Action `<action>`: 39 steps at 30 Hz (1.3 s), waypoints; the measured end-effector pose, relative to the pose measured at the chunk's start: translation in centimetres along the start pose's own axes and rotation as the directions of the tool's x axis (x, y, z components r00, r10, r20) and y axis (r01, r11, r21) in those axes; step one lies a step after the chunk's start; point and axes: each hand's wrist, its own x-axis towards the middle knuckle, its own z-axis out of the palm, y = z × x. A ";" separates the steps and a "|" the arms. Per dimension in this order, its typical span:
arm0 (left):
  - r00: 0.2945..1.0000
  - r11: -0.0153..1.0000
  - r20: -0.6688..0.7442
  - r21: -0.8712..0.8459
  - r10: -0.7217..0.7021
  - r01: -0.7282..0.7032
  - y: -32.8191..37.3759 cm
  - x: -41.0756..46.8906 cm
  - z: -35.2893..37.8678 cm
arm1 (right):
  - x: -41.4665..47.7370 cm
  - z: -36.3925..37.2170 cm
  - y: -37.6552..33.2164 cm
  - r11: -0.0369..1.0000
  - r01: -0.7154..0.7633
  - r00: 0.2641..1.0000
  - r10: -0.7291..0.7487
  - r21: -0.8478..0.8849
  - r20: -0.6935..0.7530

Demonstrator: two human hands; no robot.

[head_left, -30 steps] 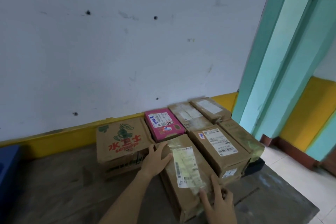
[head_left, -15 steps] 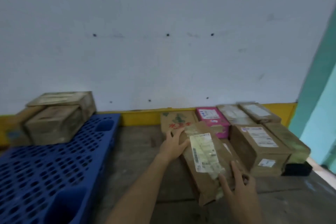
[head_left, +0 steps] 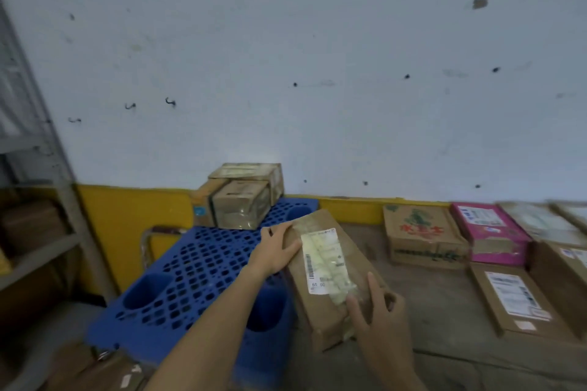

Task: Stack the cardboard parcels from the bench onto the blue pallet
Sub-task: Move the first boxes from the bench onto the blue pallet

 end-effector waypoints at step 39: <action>0.937 0.898 0.276 0.322 0.213 -0.299 -6.7 27.4 -1.6 | 28.0 20.1 -11.7 0.987 -0.097 0.991 0.108 -0.129 0.079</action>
